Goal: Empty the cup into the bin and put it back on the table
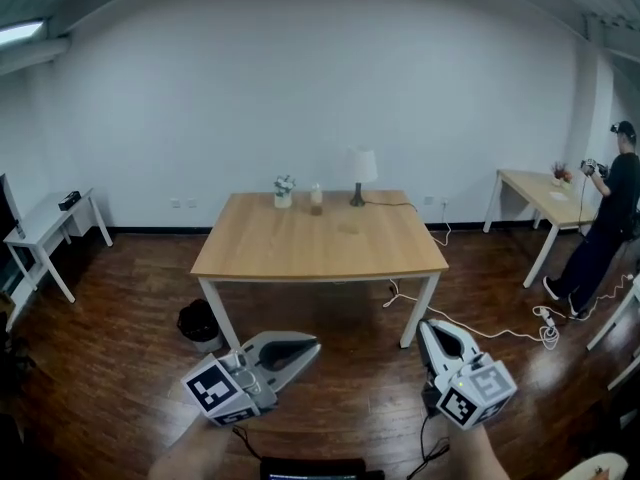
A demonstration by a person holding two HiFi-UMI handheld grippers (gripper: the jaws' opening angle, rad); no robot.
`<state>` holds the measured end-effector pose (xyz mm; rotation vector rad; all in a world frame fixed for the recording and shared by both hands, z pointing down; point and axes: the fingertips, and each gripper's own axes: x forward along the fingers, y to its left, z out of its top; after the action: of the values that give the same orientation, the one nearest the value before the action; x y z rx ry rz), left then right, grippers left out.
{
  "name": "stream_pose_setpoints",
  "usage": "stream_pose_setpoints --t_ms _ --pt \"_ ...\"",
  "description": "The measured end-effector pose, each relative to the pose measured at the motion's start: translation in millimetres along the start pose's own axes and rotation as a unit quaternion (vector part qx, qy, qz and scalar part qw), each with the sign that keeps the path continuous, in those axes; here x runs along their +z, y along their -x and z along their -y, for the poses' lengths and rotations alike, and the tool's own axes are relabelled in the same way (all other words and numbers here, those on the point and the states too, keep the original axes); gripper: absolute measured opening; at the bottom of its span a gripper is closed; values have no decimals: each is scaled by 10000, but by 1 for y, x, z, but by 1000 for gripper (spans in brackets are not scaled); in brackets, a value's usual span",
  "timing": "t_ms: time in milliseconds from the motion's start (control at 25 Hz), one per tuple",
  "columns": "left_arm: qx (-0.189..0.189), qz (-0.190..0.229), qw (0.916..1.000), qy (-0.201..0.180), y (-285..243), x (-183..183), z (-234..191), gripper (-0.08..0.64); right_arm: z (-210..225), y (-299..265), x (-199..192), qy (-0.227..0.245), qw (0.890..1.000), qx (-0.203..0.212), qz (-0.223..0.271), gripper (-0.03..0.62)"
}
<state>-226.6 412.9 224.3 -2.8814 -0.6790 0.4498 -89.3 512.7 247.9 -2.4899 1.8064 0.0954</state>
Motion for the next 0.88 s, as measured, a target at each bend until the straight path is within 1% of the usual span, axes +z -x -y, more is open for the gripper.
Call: stream_pose_setpoints --t_ms 120,240,480,640,760,880 --pt "33 2 9999 -139 -21 -7 -16 0 26 -15 3 58 10000 62 32 0" --pt "50 -22 9999 -153 -40 -16 -30 0 51 -31 -1 -3 10000 96 20 0" --pt "-111 -162 9996 -208 -68 -33 -57 0 84 -65 -8 -97 9999 88 -69 0" --pt "-143 -175 9997 25 -85 -51 -90 0 103 -97 -13 -82 9997 189 -119 0" --pt "-188 -112 9997 -62 -91 -63 -120 0 113 -123 -12 65 9997 171 -132 0" --pt "-275 -119 9995 -46 -95 -71 -151 0 125 -155 -13 -20 9999 74 -102 0"
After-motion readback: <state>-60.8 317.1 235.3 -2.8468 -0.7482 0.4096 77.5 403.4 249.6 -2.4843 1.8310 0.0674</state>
